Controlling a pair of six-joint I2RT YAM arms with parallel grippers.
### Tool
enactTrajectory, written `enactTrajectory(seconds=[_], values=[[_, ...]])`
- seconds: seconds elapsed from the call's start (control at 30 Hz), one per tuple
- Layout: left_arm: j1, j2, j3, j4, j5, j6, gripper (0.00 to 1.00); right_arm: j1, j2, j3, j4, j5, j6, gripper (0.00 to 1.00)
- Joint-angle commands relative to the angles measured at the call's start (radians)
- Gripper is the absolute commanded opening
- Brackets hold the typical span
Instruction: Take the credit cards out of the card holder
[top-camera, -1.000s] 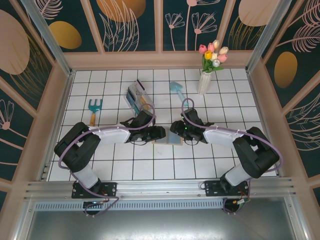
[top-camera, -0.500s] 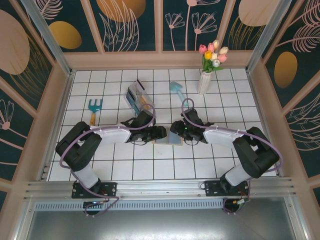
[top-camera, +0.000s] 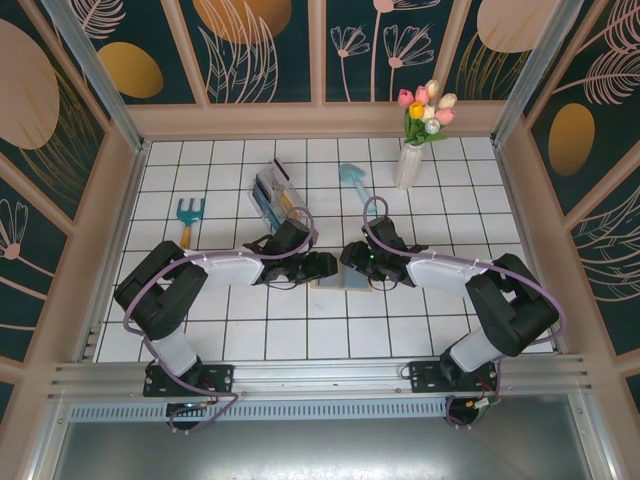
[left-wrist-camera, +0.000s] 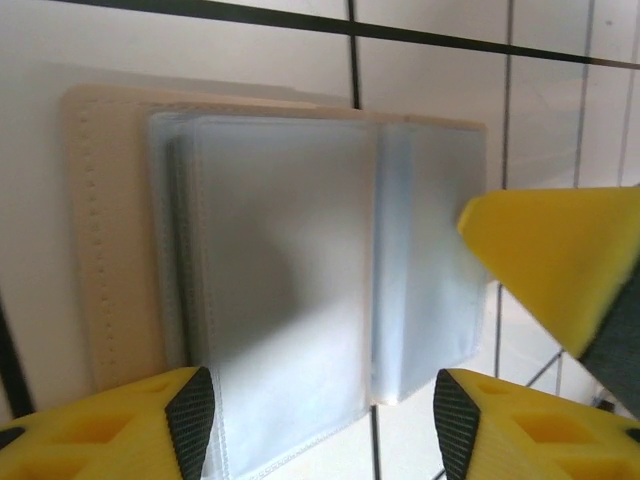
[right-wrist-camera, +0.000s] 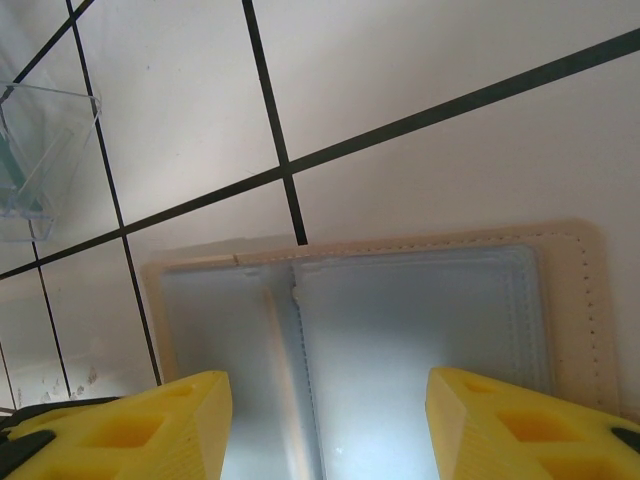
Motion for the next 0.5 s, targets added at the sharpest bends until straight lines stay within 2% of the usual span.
enactTrajectory(seconds=[0.0, 0.33, 0.47], values=[[-0.005, -0.001, -0.001, 0.065, 0.074, 0.007, 0.6, -0.009, 0.009, -0.017, -0.015, -0.012, 0.014, 0.55], [-0.005, -0.012, -0.008, 0.09, 0.078, -0.002, 0.59, -0.011, 0.042, -0.022, -0.055, -0.002, 0.023, 0.53], [-0.004, -0.004, -0.004, 0.14, 0.116, -0.02, 0.54, -0.018, 0.014, -0.03, -0.042, -0.006, 0.04, 0.53]])
